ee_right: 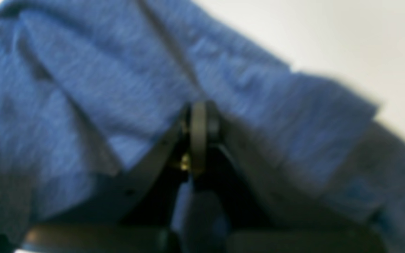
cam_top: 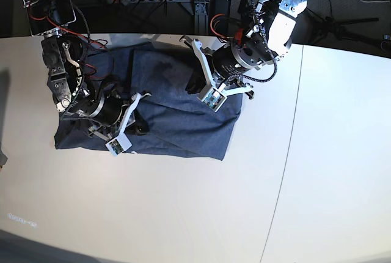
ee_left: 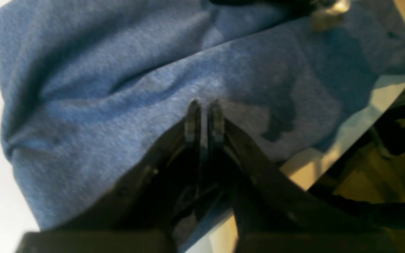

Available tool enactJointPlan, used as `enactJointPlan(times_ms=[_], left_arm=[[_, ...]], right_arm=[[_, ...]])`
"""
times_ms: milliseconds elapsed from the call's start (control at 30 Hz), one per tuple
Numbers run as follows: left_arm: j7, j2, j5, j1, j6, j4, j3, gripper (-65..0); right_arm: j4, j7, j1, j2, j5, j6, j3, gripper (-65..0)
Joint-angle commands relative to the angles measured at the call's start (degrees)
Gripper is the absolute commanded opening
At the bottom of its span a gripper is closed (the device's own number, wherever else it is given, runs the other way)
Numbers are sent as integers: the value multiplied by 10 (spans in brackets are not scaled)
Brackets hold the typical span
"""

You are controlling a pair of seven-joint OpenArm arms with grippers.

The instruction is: Fold the T-shirt properly

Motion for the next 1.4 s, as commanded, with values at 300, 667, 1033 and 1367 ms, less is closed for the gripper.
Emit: enactJointPlan(times_ms=[300, 667, 1033, 1367], left_arm=[[-7, 11, -13, -2, -11, 11, 1, -611], [-15, 10, -14, 16, -16, 26, -1, -611], [-32, 7, 34, 11, -16, 72, -24, -611], [-26, -27, 25, 23, -16, 54, -93, -611]], right_arm=[[-41, 17, 64, 9, -22, 49, 9, -650], [-96, 48, 70, 9, -22, 49, 9, -650], [-47, 44, 78, 8, 20, 50, 31, -650], [3, -9, 79, -57, 83, 61, -14, -650]])
